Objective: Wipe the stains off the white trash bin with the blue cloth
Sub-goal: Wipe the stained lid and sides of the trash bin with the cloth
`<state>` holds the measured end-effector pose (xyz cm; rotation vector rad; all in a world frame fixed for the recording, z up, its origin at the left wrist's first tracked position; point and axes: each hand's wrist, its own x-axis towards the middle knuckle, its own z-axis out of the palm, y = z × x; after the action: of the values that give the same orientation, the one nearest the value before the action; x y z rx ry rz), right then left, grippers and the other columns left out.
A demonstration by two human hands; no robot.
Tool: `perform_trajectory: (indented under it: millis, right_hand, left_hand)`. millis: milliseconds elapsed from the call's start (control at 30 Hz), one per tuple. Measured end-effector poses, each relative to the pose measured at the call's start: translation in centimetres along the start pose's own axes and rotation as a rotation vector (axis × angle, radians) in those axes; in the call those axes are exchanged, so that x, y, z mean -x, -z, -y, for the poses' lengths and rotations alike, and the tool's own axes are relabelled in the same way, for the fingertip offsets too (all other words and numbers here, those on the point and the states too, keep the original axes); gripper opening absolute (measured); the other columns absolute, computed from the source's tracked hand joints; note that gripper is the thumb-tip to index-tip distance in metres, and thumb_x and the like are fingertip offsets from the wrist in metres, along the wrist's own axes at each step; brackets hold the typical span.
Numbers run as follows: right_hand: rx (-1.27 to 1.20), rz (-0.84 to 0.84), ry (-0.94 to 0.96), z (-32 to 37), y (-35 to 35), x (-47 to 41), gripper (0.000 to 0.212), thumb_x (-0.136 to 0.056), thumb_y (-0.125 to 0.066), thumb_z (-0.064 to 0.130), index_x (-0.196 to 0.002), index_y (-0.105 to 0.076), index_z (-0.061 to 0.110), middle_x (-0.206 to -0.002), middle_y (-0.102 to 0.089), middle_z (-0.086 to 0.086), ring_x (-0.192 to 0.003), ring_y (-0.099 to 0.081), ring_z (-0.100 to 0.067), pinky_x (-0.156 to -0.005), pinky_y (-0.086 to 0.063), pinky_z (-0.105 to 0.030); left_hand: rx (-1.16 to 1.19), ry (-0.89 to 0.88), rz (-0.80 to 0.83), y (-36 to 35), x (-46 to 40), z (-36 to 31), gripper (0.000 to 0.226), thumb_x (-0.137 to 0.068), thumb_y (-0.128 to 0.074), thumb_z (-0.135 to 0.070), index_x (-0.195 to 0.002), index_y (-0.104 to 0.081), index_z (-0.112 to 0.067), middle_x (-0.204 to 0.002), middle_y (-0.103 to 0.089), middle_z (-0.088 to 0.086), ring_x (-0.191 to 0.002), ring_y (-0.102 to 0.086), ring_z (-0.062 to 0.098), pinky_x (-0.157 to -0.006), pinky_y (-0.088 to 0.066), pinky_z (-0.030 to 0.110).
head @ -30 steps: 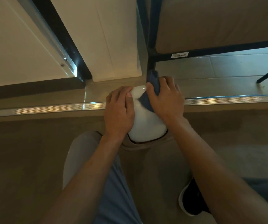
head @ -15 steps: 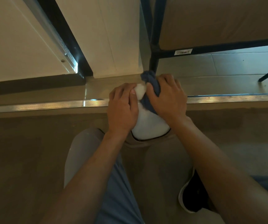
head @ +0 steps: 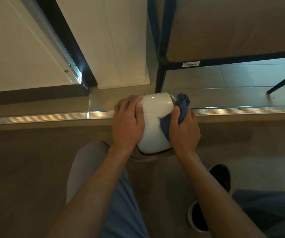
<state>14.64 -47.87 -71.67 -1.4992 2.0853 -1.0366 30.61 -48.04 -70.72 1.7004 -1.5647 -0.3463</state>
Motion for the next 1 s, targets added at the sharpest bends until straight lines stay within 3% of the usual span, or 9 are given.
perform_trajectory:
  millis: [233, 333, 400, 467, 533, 633, 733, 867, 1000]
  right_hand:
    - [0.238, 0.187, 0.328, 4.1, -0.9, -6.1, 0.045, -0.100, -0.041, 0.050, -0.104, -0.067, 0.014, -0.111, -0.063, -0.007, -0.098, -0.062, -0.029, -0.082, -0.052, -0.043]
    - [0.120, 0.474, -0.072, 4.3, -0.1, -8.9, 0.049, -0.098, -0.038, 0.058, -0.106, -0.064, 0.018, -0.110, -0.063, -0.011, -0.102, -0.061, -0.031, -0.091, -0.048, -0.043]
    - [0.010, 0.540, -0.303, 4.1, 0.3, -9.3, 0.055, -0.097, -0.038, 0.062, -0.113, -0.062, 0.014, -0.113, -0.063, -0.014, -0.106, -0.060, -0.032, -0.096, -0.048, -0.044]
    - [0.021, 0.424, -0.185, 3.6, 0.0, -7.7, 0.059, -0.100, -0.035, 0.060, -0.115, -0.063, 0.010, -0.110, -0.063, -0.013, -0.103, -0.062, -0.030, -0.092, -0.050, -0.043]
    - [0.034, 0.138, 0.065, 2.5, -0.3, -4.0, 0.052, -0.102, -0.037, 0.056, -0.112, -0.064, 0.014, -0.109, -0.065, -0.007, -0.100, -0.064, -0.025, -0.085, -0.053, -0.039]
    - [0.042, -0.053, 0.199, -0.6, -0.4, 0.9, 0.049, -0.103, -0.043, 0.050, -0.132, -0.057, 0.012, -0.132, -0.060, -0.006, -0.120, -0.058, -0.021, -0.095, -0.051, -0.035]
    - [0.042, -0.051, 0.164, -2.3, -0.2, 2.3, 0.057, -0.103, -0.038, 0.053, -0.135, -0.054, 0.008, -0.133, -0.059, -0.010, -0.120, -0.058, -0.023, -0.096, -0.052, -0.039]
    - [0.010, 0.001, 0.040, 0.3, -0.1, -0.7, 0.047, -0.104, -0.035, 0.051, -0.114, -0.060, 0.013, -0.110, -0.064, -0.005, -0.099, -0.063, -0.023, -0.079, -0.051, -0.036]
    - [0.126, 0.163, 0.136, 2.8, -0.4, -5.2, 0.047, -0.103, -0.035, 0.051, -0.108, -0.062, 0.013, -0.107, -0.064, -0.008, -0.094, -0.064, -0.027, -0.081, -0.053, -0.045]
  left_hand:
    - [-0.006, 0.008, -0.020, -0.1, -0.1, 0.0, 0.036, -0.107, -0.041, -0.025, -0.132, -0.064, -0.016, -0.132, -0.062, 0.005, -0.124, -0.050, 0.024, -0.106, -0.043, 0.041]
    - [-0.005, 0.031, -0.013, -0.1, 0.1, -0.4, 0.034, -0.108, -0.041, -0.026, -0.133, -0.063, -0.018, -0.133, -0.060, 0.002, -0.126, -0.048, 0.021, -0.106, -0.044, 0.040]
    - [-0.010, 0.031, -0.014, 0.1, 0.1, -0.4, 0.034, -0.108, -0.041, -0.027, -0.133, -0.063, -0.020, -0.133, -0.060, 0.000, -0.126, -0.047, 0.019, -0.105, -0.044, 0.039]
    - [-0.012, 0.032, -0.018, 0.1, 0.1, -0.4, 0.033, -0.108, -0.042, -0.027, -0.133, -0.063, -0.020, -0.133, -0.060, 0.000, -0.126, -0.047, 0.018, -0.105, -0.044, 0.037]
    - [-0.015, 0.033, -0.019, 0.1, 0.1, -0.3, 0.033, -0.108, -0.042, -0.026, -0.133, -0.063, -0.019, -0.132, -0.061, 0.001, -0.125, -0.048, 0.019, -0.104, -0.044, 0.036]
    - [-0.012, 0.017, -0.019, -0.1, 0.0, -0.1, 0.034, -0.108, -0.041, -0.026, -0.133, -0.063, -0.017, -0.133, -0.061, 0.003, -0.126, -0.049, 0.020, -0.104, -0.044, 0.035]
    - [-0.015, 0.005, -0.015, -0.1, 0.1, 0.0, 0.034, -0.108, -0.042, -0.026, -0.134, -0.062, -0.018, -0.133, -0.060, 0.002, -0.126, -0.049, 0.021, -0.105, -0.044, 0.036]
    - [-0.018, -0.004, 0.005, 0.1, 0.2, -0.1, 0.036, -0.108, -0.040, -0.028, -0.136, -0.061, -0.019, -0.135, -0.058, 0.001, -0.127, -0.047, 0.019, -0.106, -0.042, 0.034]
    - [-0.011, 0.006, 0.012, 0.2, 0.1, -0.1, 0.035, -0.108, -0.041, -0.026, -0.136, -0.060, -0.018, -0.135, -0.058, 0.003, -0.128, -0.047, 0.020, -0.107, -0.041, 0.034]
